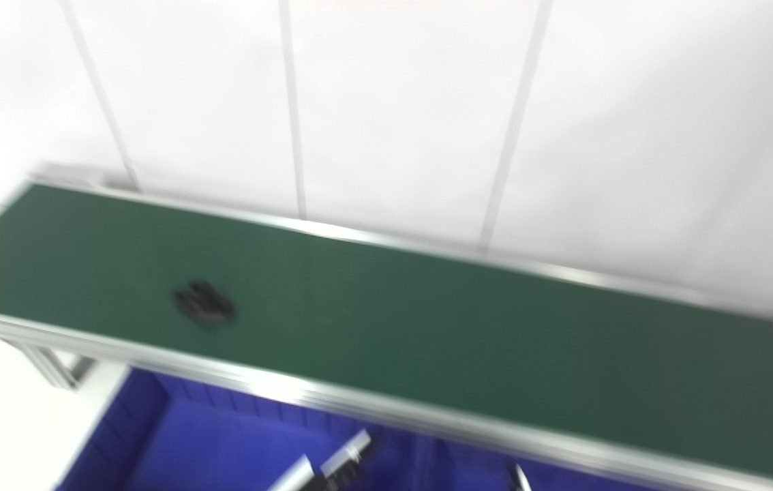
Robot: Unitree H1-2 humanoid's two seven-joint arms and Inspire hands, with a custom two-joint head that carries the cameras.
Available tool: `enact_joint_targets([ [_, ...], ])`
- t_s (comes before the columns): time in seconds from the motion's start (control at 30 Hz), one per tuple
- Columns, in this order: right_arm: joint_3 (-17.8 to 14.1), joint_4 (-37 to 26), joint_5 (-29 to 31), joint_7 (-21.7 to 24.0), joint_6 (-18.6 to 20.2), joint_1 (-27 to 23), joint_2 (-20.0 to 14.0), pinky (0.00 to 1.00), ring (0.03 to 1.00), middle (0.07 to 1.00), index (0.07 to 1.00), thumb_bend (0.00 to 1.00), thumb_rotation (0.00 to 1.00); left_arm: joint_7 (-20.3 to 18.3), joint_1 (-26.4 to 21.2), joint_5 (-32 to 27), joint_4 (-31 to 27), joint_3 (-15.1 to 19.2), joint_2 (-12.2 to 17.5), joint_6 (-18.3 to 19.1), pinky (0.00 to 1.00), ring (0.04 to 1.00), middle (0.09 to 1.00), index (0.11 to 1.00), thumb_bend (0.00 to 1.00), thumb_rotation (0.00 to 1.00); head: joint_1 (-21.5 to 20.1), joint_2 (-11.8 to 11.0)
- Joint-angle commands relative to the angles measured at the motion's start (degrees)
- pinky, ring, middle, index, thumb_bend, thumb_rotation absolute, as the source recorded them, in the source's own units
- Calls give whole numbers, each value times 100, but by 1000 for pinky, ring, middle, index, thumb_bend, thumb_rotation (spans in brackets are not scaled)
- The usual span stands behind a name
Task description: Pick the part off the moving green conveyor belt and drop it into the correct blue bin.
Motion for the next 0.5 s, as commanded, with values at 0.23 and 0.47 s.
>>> enact_joint_targets([
  [0.23,-34,-39,-21,-27,-373,-100,-49,955,992,1000,1000,628,831,161,-178,28,89,-53,-86,-342,878,960,1000,993,759,571,63,1],
  [0.47,-44,57,73,6,-502,-141,-84,947,984,1000,1000,613,817,195,-197,48,103,-92,-100,-347,881,966,1000,996,761,570,-36,11],
])
